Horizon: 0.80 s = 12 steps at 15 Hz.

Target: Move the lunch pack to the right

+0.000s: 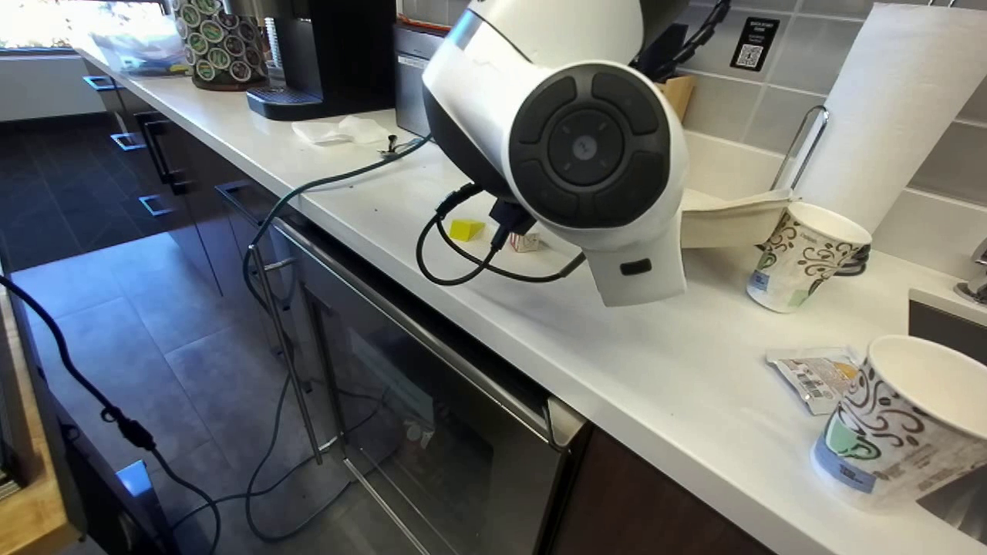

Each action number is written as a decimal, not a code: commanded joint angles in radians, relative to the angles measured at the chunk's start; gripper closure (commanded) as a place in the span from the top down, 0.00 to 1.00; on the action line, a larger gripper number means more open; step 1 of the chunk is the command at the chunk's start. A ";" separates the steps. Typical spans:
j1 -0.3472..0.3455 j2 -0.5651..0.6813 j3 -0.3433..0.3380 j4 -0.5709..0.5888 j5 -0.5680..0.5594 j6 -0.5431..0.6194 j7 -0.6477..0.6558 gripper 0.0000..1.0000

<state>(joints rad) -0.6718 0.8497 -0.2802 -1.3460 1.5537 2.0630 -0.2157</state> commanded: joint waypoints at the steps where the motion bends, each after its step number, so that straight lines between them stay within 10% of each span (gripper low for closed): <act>1: -0.009 0.062 0.013 0.084 -0.047 0.019 0.079 0.01; 2: -0.007 0.065 0.015 0.090 -0.055 0.019 0.091 0.22; 12: 0.101 -0.156 -0.098 -0.200 -0.196 0.188 0.027 0.94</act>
<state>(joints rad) -0.6345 0.8318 -0.3284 -1.3483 1.3946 2.1496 -0.1394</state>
